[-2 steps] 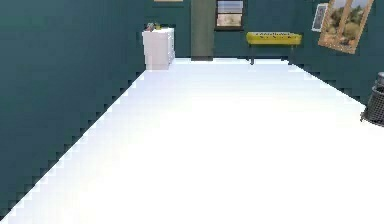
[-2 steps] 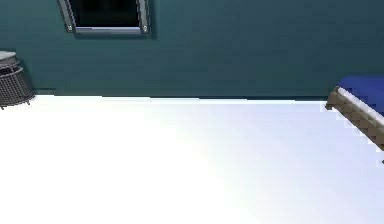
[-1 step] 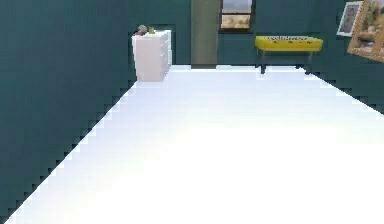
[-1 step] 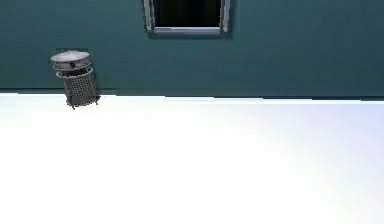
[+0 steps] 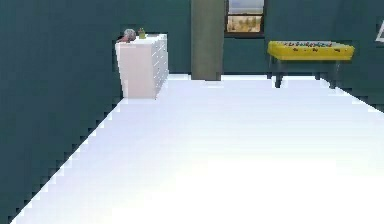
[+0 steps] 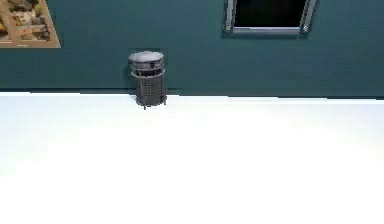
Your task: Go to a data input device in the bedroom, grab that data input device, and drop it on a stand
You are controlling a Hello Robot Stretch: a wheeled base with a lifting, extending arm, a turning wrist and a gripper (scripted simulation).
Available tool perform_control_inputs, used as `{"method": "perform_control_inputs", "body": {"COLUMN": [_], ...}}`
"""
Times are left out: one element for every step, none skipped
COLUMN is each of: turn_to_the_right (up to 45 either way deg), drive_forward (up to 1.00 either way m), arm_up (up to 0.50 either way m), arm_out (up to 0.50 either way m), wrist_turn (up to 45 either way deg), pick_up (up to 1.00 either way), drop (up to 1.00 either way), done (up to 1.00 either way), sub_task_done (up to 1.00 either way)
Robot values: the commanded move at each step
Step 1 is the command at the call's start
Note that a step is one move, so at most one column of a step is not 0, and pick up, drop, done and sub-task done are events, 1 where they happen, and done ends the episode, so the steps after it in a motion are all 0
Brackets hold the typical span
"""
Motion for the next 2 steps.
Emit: {"method": "perform_control_inputs", "body": {"turn_to_the_right": [0.0, 0.0], "drive_forward": [1.00, 1.00], "arm_up": [0.00, 0.00], "arm_out": [0.00, 0.00], "wrist_turn": [0.0, 0.0], "pick_up": [0.00, 0.00], "drop": [0.00, 0.00], "done": [0.00, 0.00], "sub_task_done": [0.00, 0.00]}}
